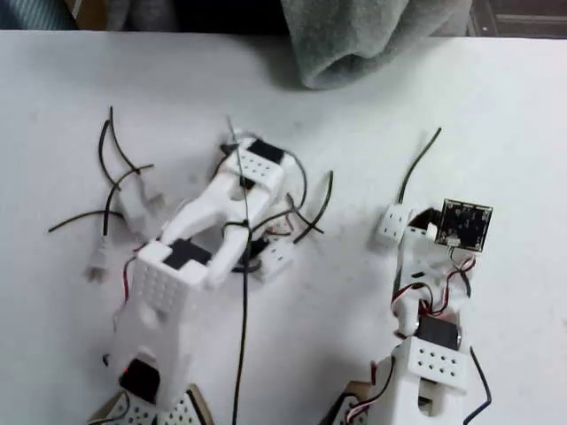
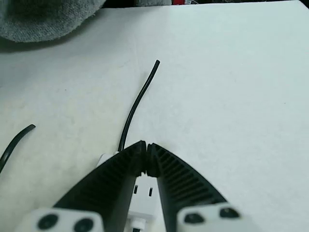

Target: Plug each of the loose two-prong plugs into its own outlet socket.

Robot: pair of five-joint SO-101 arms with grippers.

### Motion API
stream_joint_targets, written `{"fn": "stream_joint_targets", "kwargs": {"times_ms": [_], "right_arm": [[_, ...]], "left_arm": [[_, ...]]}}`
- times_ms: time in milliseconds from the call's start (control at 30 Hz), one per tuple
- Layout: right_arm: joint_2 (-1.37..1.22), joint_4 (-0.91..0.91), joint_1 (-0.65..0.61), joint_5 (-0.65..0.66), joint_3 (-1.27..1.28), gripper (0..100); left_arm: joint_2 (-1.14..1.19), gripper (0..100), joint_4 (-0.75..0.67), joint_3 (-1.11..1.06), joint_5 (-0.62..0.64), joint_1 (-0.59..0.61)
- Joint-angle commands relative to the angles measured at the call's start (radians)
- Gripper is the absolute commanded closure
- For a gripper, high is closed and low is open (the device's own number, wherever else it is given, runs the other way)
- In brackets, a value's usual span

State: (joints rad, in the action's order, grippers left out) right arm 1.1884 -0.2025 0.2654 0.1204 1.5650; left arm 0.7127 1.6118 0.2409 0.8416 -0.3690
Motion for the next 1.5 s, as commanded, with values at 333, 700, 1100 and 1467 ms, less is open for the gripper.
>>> {"fn": "stream_joint_targets", "kwargs": {"times_ms": [333, 700, 1100, 1467], "right_arm": [[-0.001, 0.021, 0.01, -0.008, -0.005, 97.8], [-0.001, 0.021, 0.01, -0.008, -0.005, 97.8], [-0.001, 0.021, 0.013, -0.008, -0.005, 97.8], [-0.001, 0.041, 0.065, -0.058, -0.005, 97.5]], "left_arm": [[0.007, 63, 0.1, 0.149, -0.089, 0.027], [0.007, 55, 0.173, 0.543, -0.463, 0.116], [0.005, 55, 0.178, 0.79, -1.198, 0.107], [-0.289, 55, 0.172, 0.399, -1.224, -0.005]]}}
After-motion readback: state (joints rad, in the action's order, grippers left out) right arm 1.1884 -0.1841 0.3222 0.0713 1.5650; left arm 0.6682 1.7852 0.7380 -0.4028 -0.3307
